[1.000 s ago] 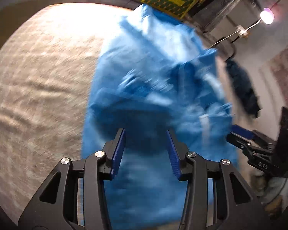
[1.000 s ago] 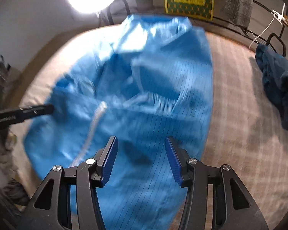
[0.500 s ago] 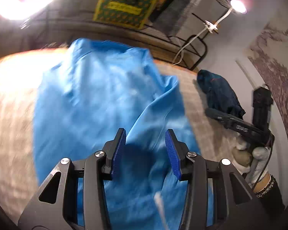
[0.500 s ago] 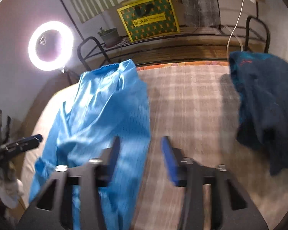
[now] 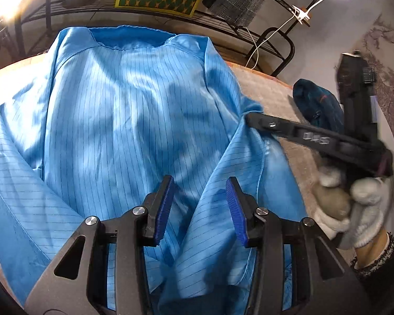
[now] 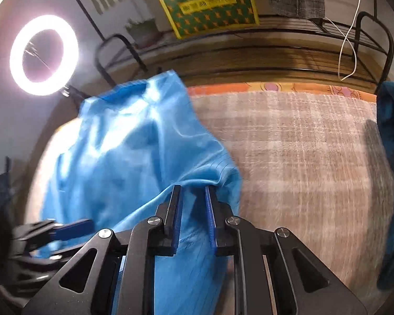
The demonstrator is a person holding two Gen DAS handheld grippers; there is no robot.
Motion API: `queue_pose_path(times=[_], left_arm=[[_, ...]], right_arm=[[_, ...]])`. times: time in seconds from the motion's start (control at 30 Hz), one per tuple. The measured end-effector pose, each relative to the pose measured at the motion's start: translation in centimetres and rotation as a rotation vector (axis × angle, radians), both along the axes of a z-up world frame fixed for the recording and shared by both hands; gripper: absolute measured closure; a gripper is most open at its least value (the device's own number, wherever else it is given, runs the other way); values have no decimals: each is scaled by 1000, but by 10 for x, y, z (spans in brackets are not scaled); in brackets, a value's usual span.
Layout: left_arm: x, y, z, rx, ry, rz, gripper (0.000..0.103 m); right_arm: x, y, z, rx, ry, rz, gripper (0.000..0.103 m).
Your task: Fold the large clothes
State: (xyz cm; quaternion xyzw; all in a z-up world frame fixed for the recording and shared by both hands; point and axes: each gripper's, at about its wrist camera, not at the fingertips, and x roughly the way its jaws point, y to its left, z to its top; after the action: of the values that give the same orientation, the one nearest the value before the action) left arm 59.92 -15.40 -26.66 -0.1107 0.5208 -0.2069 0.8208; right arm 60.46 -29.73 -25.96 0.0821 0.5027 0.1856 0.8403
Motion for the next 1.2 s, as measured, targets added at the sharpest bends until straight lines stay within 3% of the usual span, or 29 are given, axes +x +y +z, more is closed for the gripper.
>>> queue_pose_path(times=[0.13,0.23,0.27,0.33,0.37,0.47,0.57,0.63,0.77,0.87,1.03,1.2], left_arm=[[-7,21,26,-26,-45,-20,59],[-13,65,53,-35,-112,13,59],[-14,81,60,-14,-138,35,59],[-8,119,65,30,-164,100,59],[-4,137,63,28,-154,138,58],[19,188,45,-45,-71,216,45],[36,214,20,-114,-7,250,44],[43,219,3,-169,37,240,44],[50,214,-22,-199,85,206,44],[56,208,-21,-197,47,185,44],[79,203,-23,-238,62,194,44],[92,187,-23,-189,31,156,48]], right_arm=[[1,6,8,-56,-27,26,90],[-4,-5,23,-18,-72,45,87],[-7,-12,28,5,-89,44,81],[-9,-25,34,27,-112,33,60],[-9,-33,35,27,-122,17,52],[-2,-49,29,66,-91,-5,52],[7,-50,16,119,-30,1,52],[6,-46,8,128,-13,13,52],[5,-39,0,149,-19,44,49],[10,-38,-3,212,-7,44,49],[20,-28,-2,209,-12,61,49],[33,-15,-1,192,-18,72,53]])
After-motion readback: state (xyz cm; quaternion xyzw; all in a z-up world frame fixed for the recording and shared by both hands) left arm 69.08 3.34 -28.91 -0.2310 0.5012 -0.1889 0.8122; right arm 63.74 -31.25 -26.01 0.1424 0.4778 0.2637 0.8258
